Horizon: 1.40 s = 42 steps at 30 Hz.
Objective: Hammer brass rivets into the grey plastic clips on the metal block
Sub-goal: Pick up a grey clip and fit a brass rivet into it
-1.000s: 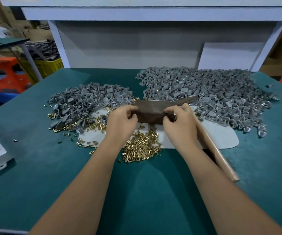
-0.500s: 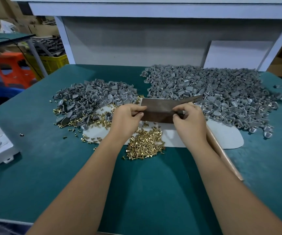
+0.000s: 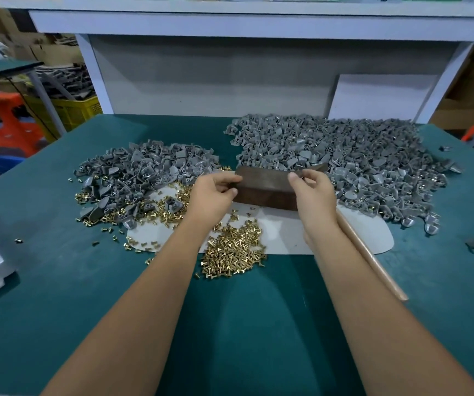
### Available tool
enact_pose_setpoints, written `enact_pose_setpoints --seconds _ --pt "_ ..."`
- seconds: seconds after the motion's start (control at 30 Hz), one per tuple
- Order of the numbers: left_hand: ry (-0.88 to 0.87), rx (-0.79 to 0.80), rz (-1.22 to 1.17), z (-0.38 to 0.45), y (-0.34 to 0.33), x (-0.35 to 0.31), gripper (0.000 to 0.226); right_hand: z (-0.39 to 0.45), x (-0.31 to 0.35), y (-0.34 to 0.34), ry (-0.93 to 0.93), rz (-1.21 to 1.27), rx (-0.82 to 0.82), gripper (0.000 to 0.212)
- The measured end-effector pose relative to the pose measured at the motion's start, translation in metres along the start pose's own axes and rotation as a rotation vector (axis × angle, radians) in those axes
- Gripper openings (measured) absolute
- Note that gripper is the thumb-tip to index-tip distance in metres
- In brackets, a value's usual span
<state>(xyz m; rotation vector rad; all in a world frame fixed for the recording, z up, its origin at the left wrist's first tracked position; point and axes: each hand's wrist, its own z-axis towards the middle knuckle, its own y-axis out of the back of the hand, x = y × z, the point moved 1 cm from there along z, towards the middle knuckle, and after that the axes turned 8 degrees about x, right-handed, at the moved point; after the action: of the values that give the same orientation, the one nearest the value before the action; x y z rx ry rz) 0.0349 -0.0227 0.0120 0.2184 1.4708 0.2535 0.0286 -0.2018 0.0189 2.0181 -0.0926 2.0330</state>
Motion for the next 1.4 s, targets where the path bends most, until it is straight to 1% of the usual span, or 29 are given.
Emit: enact_pose_setpoints --seconds 0.1,0.2,0.3,0.37,0.4,0.47,0.53,0.6,0.63,0.67,0.7,0.73,0.77,0.8,0.83,0.87,0.9,0.93,0.97,1.0,1.03,1.07,1.13,1.17,1.2,1.27,1.33,1.4 --pt "-0.02 -0.044 -0.059 0.0 0.006 0.0 0.036 0.012 0.018 -0.009 -0.035 -0.013 -0.047 0.02" --pt "-0.077 -0.048 -0.163 -0.003 0.013 -0.001 0.037 0.02 0.035 -0.014 0.032 -0.075 -0.043 0.023" --pt "-0.191 -0.085 -0.19 -0.005 0.016 -0.004 0.034 0.023 0.052 -0.015 0.148 -0.084 -0.052 0.041" --pt "-0.269 -0.074 -0.177 -0.006 0.017 -0.007 0.036 0.026 0.061 -0.013 0.151 -0.061 -0.064 0.054" --pt "-0.299 -0.046 -0.167 -0.006 0.015 -0.008 0.038 0.028 0.065 -0.009 0.123 -0.013 -0.062 0.057" --pt "-0.338 0.032 -0.134 -0.007 0.011 -0.011 0.041 0.032 0.073 -0.002 0.037 0.197 -0.063 0.057" --pt "-0.352 0.079 -0.16 -0.006 0.001 -0.016 0.051 0.037 0.078 0.014 -0.045 0.426 -0.133 0.054" --pt "-0.278 0.038 -0.221 -0.001 -0.006 -0.018 0.06 0.04 0.075 0.029 -0.111 0.61 -0.196 0.051" --pt "-0.221 0.024 -0.196 0.002 -0.01 -0.017 0.061 0.041 0.072 0.034 -0.124 0.693 -0.204 0.049" --pt "-0.157 0.048 -0.112 0.003 -0.014 -0.018 0.057 0.041 0.07 0.037 -0.119 0.777 -0.194 0.048" --pt "-0.095 0.135 0.047 0.003 -0.021 -0.018 0.053 0.042 0.068 0.039 -0.099 0.858 -0.18 0.048" --pt "-0.062 0.271 0.286 0.003 -0.029 -0.017 0.05 0.041 0.066 0.039 -0.082 0.924 -0.171 0.049" --pt "-0.078 0.425 0.563 0.003 -0.038 -0.017 0.052 0.041 0.066 0.039 -0.073 0.966 -0.171 0.049" --pt "-0.129 0.564 0.792 0.001 -0.045 -0.016 0.057 0.041 0.065 0.039 -0.071 0.995 -0.174 0.049" --pt "-0.197 0.668 0.939 -0.003 -0.049 -0.016 0.061 0.041 0.064 0.038 -0.073 1.014 -0.171 0.049" --pt "-0.241 0.746 0.994 -0.006 -0.049 -0.015 0.063 0.04 0.062 0.036 -0.081 1.023 -0.159 0.048" --pt "-0.251 0.806 0.958 -0.009 -0.044 -0.015 0.062 0.039 0.06 0.033 -0.094 1.024 -0.143 0.047" --pt "-0.217 0.851 0.837 -0.01 -0.036 -0.015 0.057 0.038 0.057 0.029 -0.108 1.021 -0.124 0.047" --pt "-0.147 0.878 0.674 -0.013 -0.026 -0.016 0.049 0.037 0.054 0.024 -0.121 1.013 -0.103 0.048" --pt "-0.07 0.881 0.514 -0.016 -0.016 -0.017 0.041 0.037 0.051 0.018 -0.141 0.995 -0.083 0.048" --pt "-0.026 0.849 0.386 -0.018 -0.008 -0.017 0.035 0.037 0.048 0.011 -0.165 0.98 -0.06 0.046" --pt "-0.021 0.788 0.308 -0.02 -0.002 -0.016 0.032 0.035 0.044 0.001 -0.192 0.982 -0.037 0.043" --pt "-0.065 0.621 0.238 -0.022 0.005 -0.012 0.025 0.032 0.035 -0.019 -0.25 0.991 -0.021 0.036" --pt "-0.086 0.542 0.246 -0.024 0.006 -0.009 0.022 0.03 0.029 -0.03 -0.288 0.972 -0.021 0.033" --pt "-0.092 0.5 0.29 -0.025 0.007 -0.005 0.023 0.028 0.023 -0.039 -0.322 0.944 -0.02 0.031" --pt "-0.092 0.529 0.484 -0.027 0.005 0.002 0.033 0.025 0.014 -0.051 -0.354 0.905 -0.021 0.031" --pt "-0.152 0.59 0.7 -0.026 0.002 0.007 0.038 0.025 0.011 -0.057 -0.341 0.879 -0.033 0.031" --pt "-0.185 0.593 0.716 -0.026 0.001 0.007 0.037 0.026 0.011 -0.058 -0.293 0.817 -0.049 0.033"
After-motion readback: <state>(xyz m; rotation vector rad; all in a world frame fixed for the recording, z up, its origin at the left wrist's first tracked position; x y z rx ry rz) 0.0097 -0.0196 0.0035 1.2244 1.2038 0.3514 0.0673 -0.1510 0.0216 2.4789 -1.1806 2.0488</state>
